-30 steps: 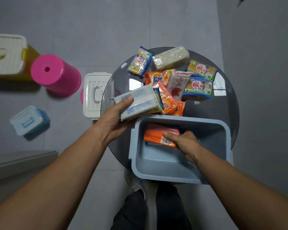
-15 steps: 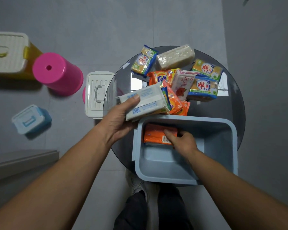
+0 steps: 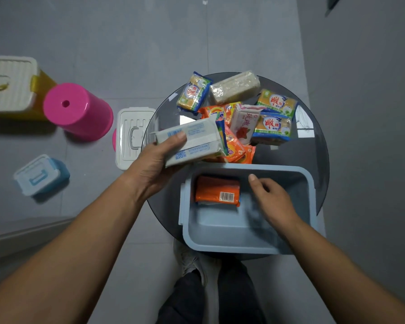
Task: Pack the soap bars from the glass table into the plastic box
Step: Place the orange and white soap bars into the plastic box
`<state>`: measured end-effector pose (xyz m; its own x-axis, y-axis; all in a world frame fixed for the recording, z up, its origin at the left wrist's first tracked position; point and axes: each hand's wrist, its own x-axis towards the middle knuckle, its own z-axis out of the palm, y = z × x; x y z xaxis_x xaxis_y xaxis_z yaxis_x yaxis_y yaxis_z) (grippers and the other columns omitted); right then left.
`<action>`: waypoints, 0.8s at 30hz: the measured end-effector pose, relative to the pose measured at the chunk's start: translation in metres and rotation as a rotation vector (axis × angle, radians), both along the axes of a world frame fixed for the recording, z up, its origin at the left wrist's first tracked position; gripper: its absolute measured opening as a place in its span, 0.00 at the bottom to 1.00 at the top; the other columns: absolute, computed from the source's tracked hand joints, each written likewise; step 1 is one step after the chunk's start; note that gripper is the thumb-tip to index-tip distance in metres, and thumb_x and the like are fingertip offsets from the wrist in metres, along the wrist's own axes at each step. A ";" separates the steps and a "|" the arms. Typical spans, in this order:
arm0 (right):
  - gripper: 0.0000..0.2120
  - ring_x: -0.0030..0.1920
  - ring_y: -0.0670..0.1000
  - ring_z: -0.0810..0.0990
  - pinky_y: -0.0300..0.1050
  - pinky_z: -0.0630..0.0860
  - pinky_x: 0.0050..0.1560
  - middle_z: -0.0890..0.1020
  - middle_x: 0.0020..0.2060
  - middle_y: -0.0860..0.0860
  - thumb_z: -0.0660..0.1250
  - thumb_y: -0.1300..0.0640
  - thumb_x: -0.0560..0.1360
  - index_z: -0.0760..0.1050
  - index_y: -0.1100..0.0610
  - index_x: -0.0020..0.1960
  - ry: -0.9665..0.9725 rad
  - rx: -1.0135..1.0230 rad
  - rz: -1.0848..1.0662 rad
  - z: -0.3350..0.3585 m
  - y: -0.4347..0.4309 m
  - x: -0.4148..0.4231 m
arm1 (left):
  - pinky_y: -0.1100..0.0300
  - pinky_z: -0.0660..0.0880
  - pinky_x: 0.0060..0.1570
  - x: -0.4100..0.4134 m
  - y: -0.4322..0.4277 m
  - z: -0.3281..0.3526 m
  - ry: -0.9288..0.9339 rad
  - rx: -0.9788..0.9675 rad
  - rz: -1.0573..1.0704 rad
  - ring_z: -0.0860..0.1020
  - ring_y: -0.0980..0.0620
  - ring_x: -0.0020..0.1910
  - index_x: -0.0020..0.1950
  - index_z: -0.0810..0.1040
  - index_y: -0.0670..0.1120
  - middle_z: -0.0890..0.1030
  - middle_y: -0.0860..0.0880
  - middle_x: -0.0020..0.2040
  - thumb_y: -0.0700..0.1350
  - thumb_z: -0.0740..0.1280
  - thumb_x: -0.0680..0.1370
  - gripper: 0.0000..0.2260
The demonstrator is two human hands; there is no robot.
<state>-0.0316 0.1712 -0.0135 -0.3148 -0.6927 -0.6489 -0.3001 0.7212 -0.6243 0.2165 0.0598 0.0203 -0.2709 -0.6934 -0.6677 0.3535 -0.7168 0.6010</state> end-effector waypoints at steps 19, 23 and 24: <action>0.28 0.59 0.58 0.84 0.53 0.80 0.60 0.84 0.59 0.58 0.73 0.54 0.70 0.73 0.58 0.67 -0.638 -0.084 -0.157 0.075 0.016 -0.010 | 0.54 0.80 0.59 -0.049 0.069 0.038 -0.270 -0.113 -0.534 0.85 0.51 0.55 0.66 0.79 0.46 0.86 0.47 0.58 0.52 0.80 0.70 0.26; 0.26 0.58 0.59 0.84 0.55 0.79 0.61 0.85 0.57 0.59 0.74 0.56 0.70 0.74 0.60 0.65 -0.602 0.002 -0.207 0.054 0.025 -0.014 | 0.72 0.78 0.44 -0.037 0.060 0.033 -0.568 -0.309 -0.314 0.82 0.67 0.51 0.62 0.77 0.54 0.82 0.54 0.57 0.56 0.77 0.72 0.21; 0.24 0.57 0.59 0.85 0.55 0.79 0.61 0.85 0.57 0.59 0.74 0.58 0.71 0.74 0.60 0.64 -0.593 0.030 -0.219 0.048 0.028 -0.016 | 0.71 0.77 0.48 -0.034 0.056 0.030 -0.647 -0.345 -0.257 0.81 0.65 0.53 0.62 0.77 0.54 0.82 0.54 0.58 0.57 0.74 0.74 0.19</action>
<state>-0.0473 0.1987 0.0341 -0.0276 -0.6317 -0.7747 0.2470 0.7467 -0.6176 0.1826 0.1157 0.0508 -0.0812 -0.8588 -0.5058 -0.2955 -0.4639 0.8351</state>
